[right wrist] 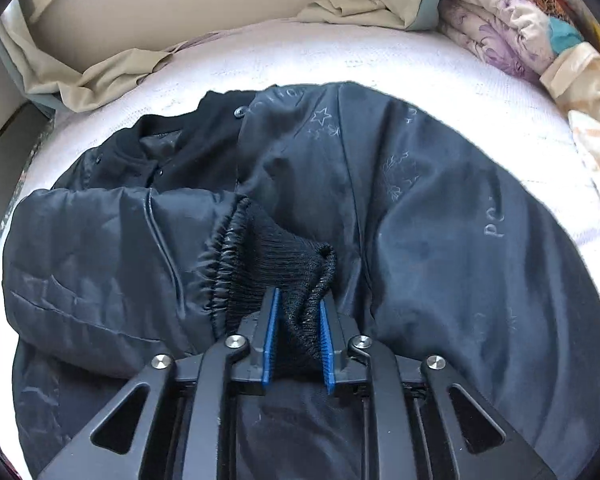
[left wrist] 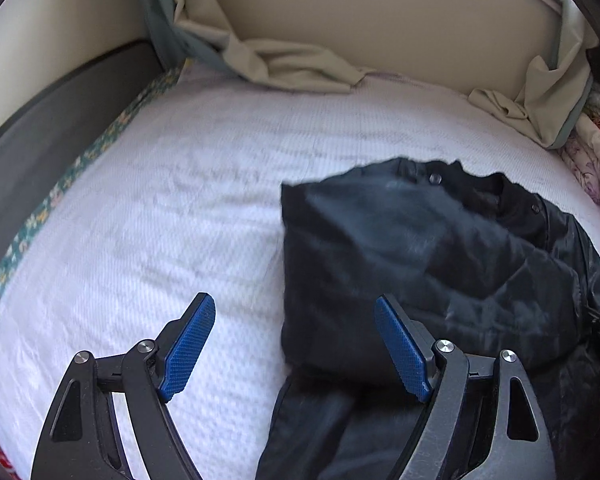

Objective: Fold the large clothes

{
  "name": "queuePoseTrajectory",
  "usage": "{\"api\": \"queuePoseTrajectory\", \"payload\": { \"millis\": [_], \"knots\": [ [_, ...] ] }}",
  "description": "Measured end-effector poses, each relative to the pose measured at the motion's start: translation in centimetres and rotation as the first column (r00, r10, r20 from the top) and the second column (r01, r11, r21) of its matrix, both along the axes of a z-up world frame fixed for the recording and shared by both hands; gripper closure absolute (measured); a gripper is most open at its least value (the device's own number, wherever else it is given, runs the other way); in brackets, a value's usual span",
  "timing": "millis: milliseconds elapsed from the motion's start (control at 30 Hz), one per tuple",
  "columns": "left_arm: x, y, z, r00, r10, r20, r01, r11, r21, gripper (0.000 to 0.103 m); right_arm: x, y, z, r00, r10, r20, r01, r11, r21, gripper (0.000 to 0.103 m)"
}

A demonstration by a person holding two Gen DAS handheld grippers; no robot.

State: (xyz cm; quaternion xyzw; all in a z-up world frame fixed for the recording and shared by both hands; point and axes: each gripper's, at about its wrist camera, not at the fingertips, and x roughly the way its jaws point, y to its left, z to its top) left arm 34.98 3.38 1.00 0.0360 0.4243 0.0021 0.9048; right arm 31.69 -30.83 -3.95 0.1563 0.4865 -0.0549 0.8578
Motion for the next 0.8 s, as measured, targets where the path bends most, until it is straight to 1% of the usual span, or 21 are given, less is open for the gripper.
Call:
{"api": "queuePoseTrajectory", "payload": {
  "millis": [67, 100, 133, 200, 233, 300, 367, 467, 600, 733, 800],
  "knots": [
    [0.5, -0.5, 0.0, 1.0, -0.016, 0.01, 0.016, 1.0, -0.004, 0.018, -0.9, -0.1, 1.7, 0.998, -0.037, 0.056, 0.04, 0.997, -0.063, 0.06],
    [0.9, -0.7, -0.2, 1.0, -0.024, 0.008, 0.024, 1.0, -0.006, 0.019, -1.2, 0.0, 2.5, 0.995, -0.036, 0.09, 0.044, 0.995, -0.088, 0.06],
    [1.4, -0.9, -0.7, 1.0, -0.022, -0.007, 0.022, 1.0, -0.008, 0.021, -1.5, 0.3, 3.1, 0.993, -0.02, 0.121, 0.032, 0.995, -0.095, 0.06],
    [2.2, -0.7, -1.9, 0.999, -0.012, -0.05, 0.01, 1.0, -0.028, 0.027, -1.4, 1.0, 3.4, 0.988, 0.041, 0.149, -0.034, 0.998, -0.054, 0.06],
    [2.6, -0.6, -2.6, 0.997, -0.006, -0.077, 0.002, 0.999, -0.043, 0.027, -1.1, 1.5, 3.0, 0.987, 0.075, 0.145, -0.073, 0.997, -0.019, 0.06],
    [3.3, -0.4, -4.3, 0.992, 0.009, -0.123, -0.017, 0.998, -0.06, 0.027, -0.4, 2.2, 1.7, 0.987, 0.113, 0.118, -0.117, 0.993, 0.029, 0.065],
    [3.6, -0.4, -5.3, 0.99, 0.009, -0.144, -0.017, 0.998, -0.053, 0.027, 0.2, 2.7, 0.0, 0.99, 0.123, 0.069, -0.126, 0.992, 0.033, 0.065],
    [3.9, -0.4, -6.8, 0.987, 0.014, -0.163, -0.023, 0.998, -0.056, 0.027, 0.9, 2.9, -1.8, 0.992, 0.122, 0.042, -0.123, 0.992, 0.022, 0.066],
    [4.3, -0.1, -8.3, 0.983, 0.024, -0.18, -0.039, 0.996, -0.081, 0.026, 1.6, 3.2, -2.7, 0.991, 0.131, 0.026, -0.131, 0.991, -0.003, 0.065],
    [4.1, -0.1, -9.3, 0.986, 0.033, -0.166, -0.047, 0.996, -0.079, 0.025, 1.8, 4.5, -3.7, 0.987, 0.155, 0.031, -0.153, 0.986, -0.072, 0.065],
    [3.9, -0.3, -9.4, 0.988, 0.03, -0.153, -0.04, 0.997, -0.068, 0.025, 1.9, 4.7, -4.1, 0.987, 0.153, 0.045, -0.15, 0.985, -0.081, 0.065]
  ]
}}
